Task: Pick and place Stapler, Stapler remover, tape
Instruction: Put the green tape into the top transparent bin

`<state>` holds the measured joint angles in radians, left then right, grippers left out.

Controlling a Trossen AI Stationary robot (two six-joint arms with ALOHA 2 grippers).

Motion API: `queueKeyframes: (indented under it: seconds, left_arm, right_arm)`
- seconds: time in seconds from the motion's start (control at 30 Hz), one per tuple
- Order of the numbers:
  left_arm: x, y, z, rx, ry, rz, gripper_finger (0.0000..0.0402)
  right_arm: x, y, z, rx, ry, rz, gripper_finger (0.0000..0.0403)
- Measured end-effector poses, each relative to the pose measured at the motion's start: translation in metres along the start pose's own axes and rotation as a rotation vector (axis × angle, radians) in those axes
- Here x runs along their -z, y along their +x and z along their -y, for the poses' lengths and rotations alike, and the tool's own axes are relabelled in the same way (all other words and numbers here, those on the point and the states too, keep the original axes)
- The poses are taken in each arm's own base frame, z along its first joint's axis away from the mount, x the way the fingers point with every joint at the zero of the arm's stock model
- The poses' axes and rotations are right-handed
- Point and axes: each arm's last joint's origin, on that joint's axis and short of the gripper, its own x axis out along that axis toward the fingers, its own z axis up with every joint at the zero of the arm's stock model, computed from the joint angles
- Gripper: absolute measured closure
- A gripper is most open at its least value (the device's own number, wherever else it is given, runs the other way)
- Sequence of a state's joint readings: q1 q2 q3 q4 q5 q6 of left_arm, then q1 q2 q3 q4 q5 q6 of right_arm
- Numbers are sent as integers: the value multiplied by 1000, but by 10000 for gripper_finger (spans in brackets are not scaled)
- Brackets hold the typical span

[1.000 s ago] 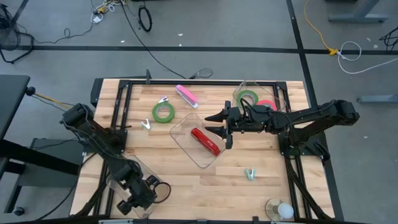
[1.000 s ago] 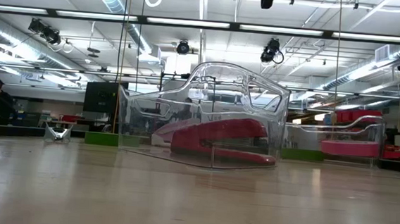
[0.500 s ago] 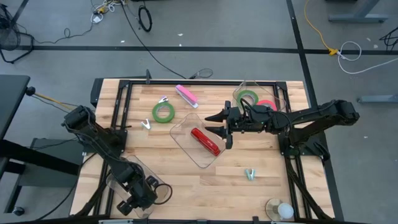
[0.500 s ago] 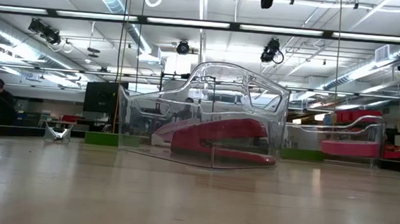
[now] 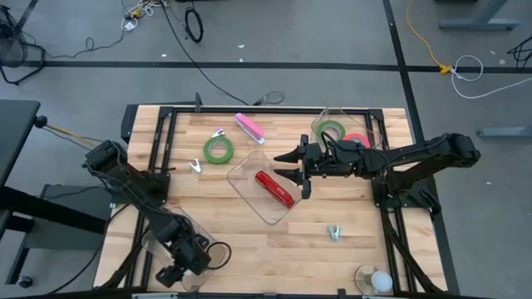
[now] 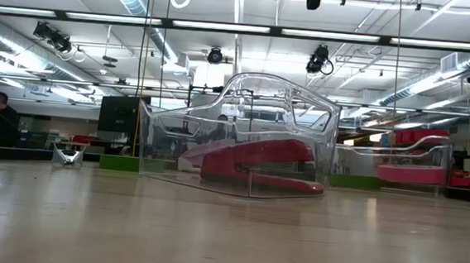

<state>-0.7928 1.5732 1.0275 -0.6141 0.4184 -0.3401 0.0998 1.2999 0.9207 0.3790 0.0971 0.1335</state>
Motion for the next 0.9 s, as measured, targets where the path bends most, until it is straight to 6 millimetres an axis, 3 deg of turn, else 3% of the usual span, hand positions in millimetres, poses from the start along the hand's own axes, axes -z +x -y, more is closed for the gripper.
queueKeyframes:
  seconds: [0.23, 0.57, 0.73, 0.9]
  left_arm:
    - [2, -22, 0, 50, -85, -112, 142]
    - [-15, -85, 1, -128, 72, -158, 161]
    - [-18, -116, -12, -314, 116, -193, 169]
    - [-17, -133, -34, -376, 55, -203, 175]
  right_arm:
    - [0, 0, 0, 0, -13, 0, 222]
    - [0, 0, 0, 0, -20, -1, 222]
    - [0, 0, 0, 0, -20, -1, 222]
    - [0, 0, 0, 0, -20, -1, 222]
